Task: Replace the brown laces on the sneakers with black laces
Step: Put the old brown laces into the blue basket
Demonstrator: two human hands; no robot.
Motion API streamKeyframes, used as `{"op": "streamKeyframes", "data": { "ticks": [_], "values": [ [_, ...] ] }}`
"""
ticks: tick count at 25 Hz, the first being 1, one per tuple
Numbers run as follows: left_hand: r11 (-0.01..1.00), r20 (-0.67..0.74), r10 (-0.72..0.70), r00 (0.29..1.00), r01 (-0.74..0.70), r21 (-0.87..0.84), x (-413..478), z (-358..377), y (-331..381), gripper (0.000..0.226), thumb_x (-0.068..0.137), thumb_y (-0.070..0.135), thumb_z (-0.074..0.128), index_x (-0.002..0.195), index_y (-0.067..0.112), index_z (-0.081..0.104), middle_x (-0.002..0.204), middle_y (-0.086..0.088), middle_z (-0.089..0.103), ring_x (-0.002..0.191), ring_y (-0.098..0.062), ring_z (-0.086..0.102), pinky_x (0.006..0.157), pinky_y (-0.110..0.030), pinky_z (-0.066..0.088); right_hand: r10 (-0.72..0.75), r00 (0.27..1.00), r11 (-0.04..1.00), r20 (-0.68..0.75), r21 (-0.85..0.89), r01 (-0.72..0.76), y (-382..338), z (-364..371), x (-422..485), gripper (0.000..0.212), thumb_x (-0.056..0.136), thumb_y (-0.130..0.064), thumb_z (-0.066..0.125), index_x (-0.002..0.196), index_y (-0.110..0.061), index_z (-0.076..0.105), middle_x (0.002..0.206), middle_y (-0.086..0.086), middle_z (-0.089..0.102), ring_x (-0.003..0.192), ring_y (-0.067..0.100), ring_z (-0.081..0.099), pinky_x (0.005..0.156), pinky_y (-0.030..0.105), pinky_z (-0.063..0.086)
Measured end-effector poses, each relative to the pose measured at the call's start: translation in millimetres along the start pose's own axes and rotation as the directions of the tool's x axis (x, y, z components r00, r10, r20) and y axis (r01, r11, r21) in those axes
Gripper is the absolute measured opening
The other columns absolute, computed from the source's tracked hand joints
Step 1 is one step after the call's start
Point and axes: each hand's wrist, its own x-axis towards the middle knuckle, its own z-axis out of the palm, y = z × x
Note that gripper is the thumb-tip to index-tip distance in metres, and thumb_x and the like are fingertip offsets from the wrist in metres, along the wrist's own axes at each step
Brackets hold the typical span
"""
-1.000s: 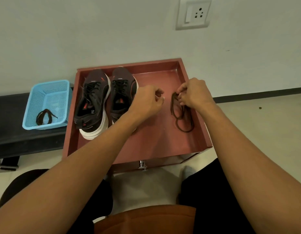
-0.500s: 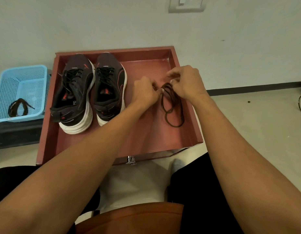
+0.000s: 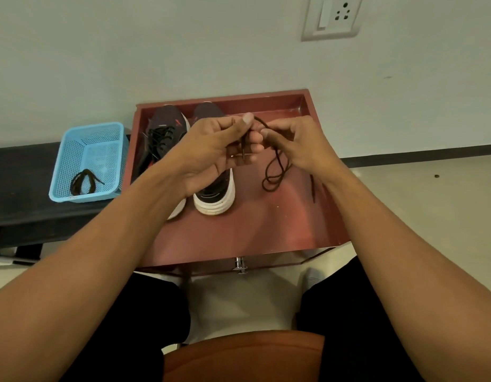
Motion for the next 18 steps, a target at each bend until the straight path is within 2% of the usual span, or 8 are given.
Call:
{"op": "streamKeyframes", "data": {
  "ticks": [3, 6, 8, 10, 12, 14, 16, 18],
  "values": [
    [0.995, 0.084, 0.015, 0.996, -0.006, -0.097, -7, -3, -6, 0.028, 0.111, 0.022, 0.046, 0.117, 0.002, 0.066, 0.088, 0.001, 0.071, 0.087, -0.015, 0.072, 0.084, -0.031, 0.060, -0.094, 0.995, 0.993, 0.041, 0.077, 0.090, -14, 19, 1, 0.023, 0.106, -0.018, 0.060, 0.120, -0.010, 0.077, 0.092, -0.010, 0.079, 0.088, 0.005, 0.075, 0.086, 0.029, 0.059],
    [0.988, 0.142, 0.043, 0.989, -0.021, -0.155, -4, -4, -14, 0.027, 0.111, 0.016, 0.043, 0.124, 0.003, 0.064, 0.107, -0.006, 0.076, 0.104, -0.022, 0.074, 0.097, -0.036, 0.057, -0.181, 0.983, 0.983, -0.032, -0.043, 0.180, -19, 24, 3, 0.031, 0.106, 0.002, 0.044, 0.098, -0.008, 0.072, 0.057, -0.016, 0.054, 0.050, -0.001, 0.053, 0.052, 0.016, 0.049],
    [0.980, 0.148, 0.069, 0.987, -0.040, -0.195, -2, -7, -14, 0.030, 0.111, 0.012, 0.043, 0.133, -0.001, 0.060, 0.115, -0.010, 0.075, 0.111, -0.026, 0.073, 0.101, -0.036, 0.056, -0.137, 0.990, 0.986, 0.035, -0.091, 0.139, -19, 26, 2, 0.034, 0.103, 0.015, 0.041, 0.093, -0.005, 0.067, 0.059, -0.014, 0.053, 0.048, -0.001, 0.053, 0.047, 0.011, 0.043],
    [0.971, 0.107, 0.106, 0.989, -0.079, -0.225, 1, -12, -13, 0.026, 0.111, 0.009, 0.041, 0.127, 0.000, 0.060, 0.104, -0.008, 0.074, 0.104, -0.024, 0.073, 0.097, -0.035, 0.057, -0.083, 0.992, 0.996, 0.098, -0.005, 0.084, -22, 35, 0, 0.036, 0.100, 0.015, 0.046, 0.094, -0.013, 0.067, 0.070, -0.013, 0.063, 0.061, 0.000, 0.064, 0.057, 0.016, 0.052],
    [0.960, 0.042, 0.115, 0.992, -0.100, -0.262, 3, -18, -9, 0.022, 0.111, 0.007, 0.040, 0.117, 0.004, 0.061, 0.091, -0.004, 0.066, 0.090, -0.019, 0.070, 0.090, -0.033, 0.058, -0.082, 0.992, 0.997, 0.092, -0.003, 0.082, -27, 41, -1, 0.035, 0.103, 0.002, 0.053, 0.088, -0.026, 0.066, 0.074, -0.003, 0.071, 0.070, 0.017, 0.071, 0.071, 0.038, 0.061],
    [0.948, -0.013, 0.083, 0.996, -0.083, -0.306, 2, -25, -7, 0.025, 0.110, 0.007, 0.037, 0.114, 0.004, 0.061, 0.089, -0.006, 0.063, 0.086, -0.020, 0.068, 0.088, -0.035, 0.057, -0.108, 0.992, 0.994, 0.063, -0.001, 0.108, -27, 42, 1, 0.027, 0.105, -0.008, 0.057, 0.093, -0.028, 0.070, 0.080, 0.012, 0.074, 0.075, 0.029, 0.072, 0.077, 0.049, 0.059],
    [0.937, -0.012, 0.018, 1.000, -0.021, -0.348, -2, -28, -7, 0.035, 0.106, 0.013, 0.031, 0.113, 0.002, 0.063, 0.093, -0.010, 0.068, 0.090, -0.024, 0.071, 0.089, -0.037, 0.058, -0.130, 0.990, 0.991, 0.046, 0.024, 0.129, -25, 42, 4, 0.021, 0.103, -0.008, 0.059, 0.109, -0.020, 0.075, 0.093, 0.009, 0.078, 0.085, 0.026, 0.075, 0.083, 0.049, 0.060],
    [0.932, 0.034, -0.027, 0.999, 0.037, -0.361, -8, -24, -8, 0.048, 0.102, 0.020, 0.024, 0.109, 0.000, 0.067, 0.099, -0.017, 0.073, 0.096, -0.029, 0.073, 0.093, -0.040, 0.058, -0.149, 0.987, 0.987, 0.052, 0.059, 0.146, -23, 41, 6, 0.032, 0.099, -0.001, 0.058, 0.127, -0.008, 0.073, 0.115, 0.005, 0.078, 0.108, 0.020, 0.075, 0.097, 0.043, 0.059]
  ]
}}
